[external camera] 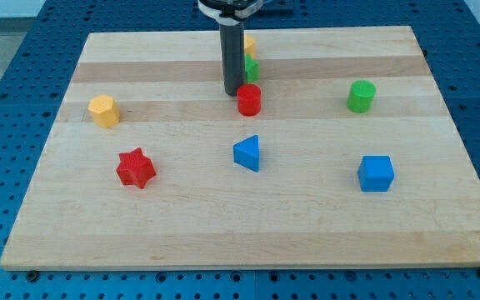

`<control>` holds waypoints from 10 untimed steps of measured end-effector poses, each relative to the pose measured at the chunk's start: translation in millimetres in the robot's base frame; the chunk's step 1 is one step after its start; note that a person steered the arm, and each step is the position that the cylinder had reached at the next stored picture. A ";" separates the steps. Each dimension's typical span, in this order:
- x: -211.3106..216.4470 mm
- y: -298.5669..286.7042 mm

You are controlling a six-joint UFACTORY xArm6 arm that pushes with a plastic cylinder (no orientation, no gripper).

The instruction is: Push the yellow hexagon towards the center

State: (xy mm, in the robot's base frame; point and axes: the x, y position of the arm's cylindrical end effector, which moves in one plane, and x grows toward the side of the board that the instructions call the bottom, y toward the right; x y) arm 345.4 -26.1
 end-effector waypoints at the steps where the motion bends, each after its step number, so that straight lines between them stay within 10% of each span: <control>1: 0.0 -17.7; 6: -8.9 -257.1; 10: 32.9 -144.0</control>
State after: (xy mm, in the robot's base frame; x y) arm 378.2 -170.1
